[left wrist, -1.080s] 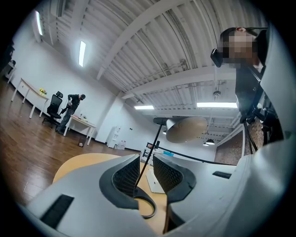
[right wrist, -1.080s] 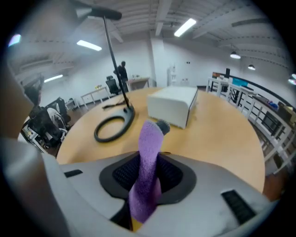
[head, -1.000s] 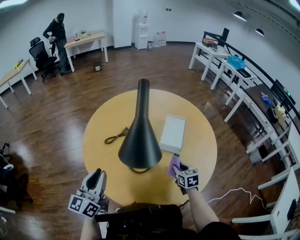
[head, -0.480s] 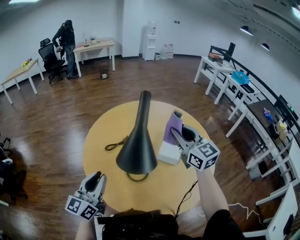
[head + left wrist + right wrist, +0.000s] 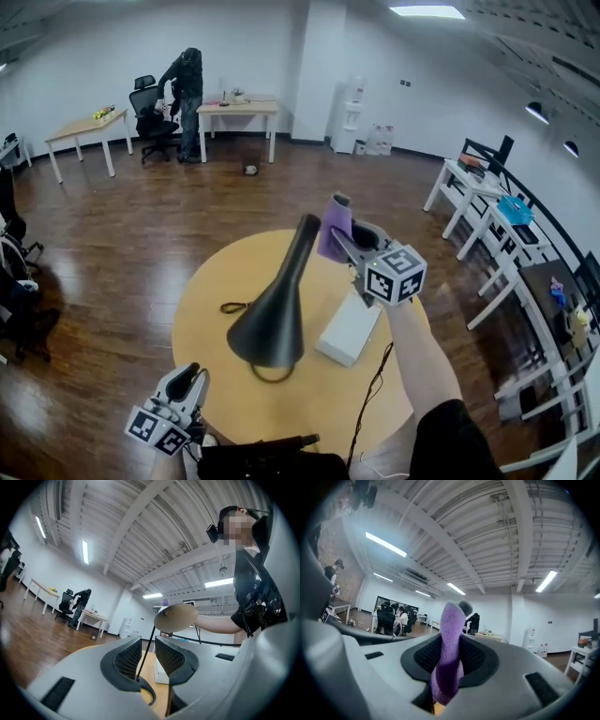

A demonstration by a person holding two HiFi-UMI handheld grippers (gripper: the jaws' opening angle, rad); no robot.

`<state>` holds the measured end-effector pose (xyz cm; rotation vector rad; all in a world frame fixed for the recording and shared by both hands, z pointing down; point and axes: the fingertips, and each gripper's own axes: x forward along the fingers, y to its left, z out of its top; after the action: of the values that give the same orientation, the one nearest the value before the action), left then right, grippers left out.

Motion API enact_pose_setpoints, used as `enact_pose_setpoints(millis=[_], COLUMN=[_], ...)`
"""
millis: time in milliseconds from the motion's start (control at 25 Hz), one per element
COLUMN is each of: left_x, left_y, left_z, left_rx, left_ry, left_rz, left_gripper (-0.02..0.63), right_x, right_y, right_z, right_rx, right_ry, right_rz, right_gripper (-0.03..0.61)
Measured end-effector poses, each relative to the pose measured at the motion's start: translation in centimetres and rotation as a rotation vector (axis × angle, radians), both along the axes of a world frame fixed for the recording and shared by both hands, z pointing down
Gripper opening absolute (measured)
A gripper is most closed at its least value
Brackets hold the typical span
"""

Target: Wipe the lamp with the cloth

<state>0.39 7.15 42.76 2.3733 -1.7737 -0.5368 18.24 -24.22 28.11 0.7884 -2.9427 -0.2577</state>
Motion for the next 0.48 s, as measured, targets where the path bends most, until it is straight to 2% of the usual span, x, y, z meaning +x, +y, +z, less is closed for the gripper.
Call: enact_pose_setpoints(millis=[160,360,480], left_x=[1.2,0.4,-0.3], left_y=[1.3,2.2,2.6], left_z=[-0.2,-0.2,0.1], left_rx=[0.018,0.039,0.024], left_ry=[0.028,0.005,0.036], left_rz=[-0.071,-0.079,-0.042], left_gripper=[0.085,0.085,0.084], right_x=[-1.9,-3.5,-3.8], right_y=[-0.4,3.2,6.6], right_z=[1.1,1.3,2.1], right_rx=[-0.041,-0.059,-0.047], right_ry=[0.001,-0.03,0.008], right_rz=[-0.095,-0.222,-0.317], right_gripper=[0.098,0.098,0.098])
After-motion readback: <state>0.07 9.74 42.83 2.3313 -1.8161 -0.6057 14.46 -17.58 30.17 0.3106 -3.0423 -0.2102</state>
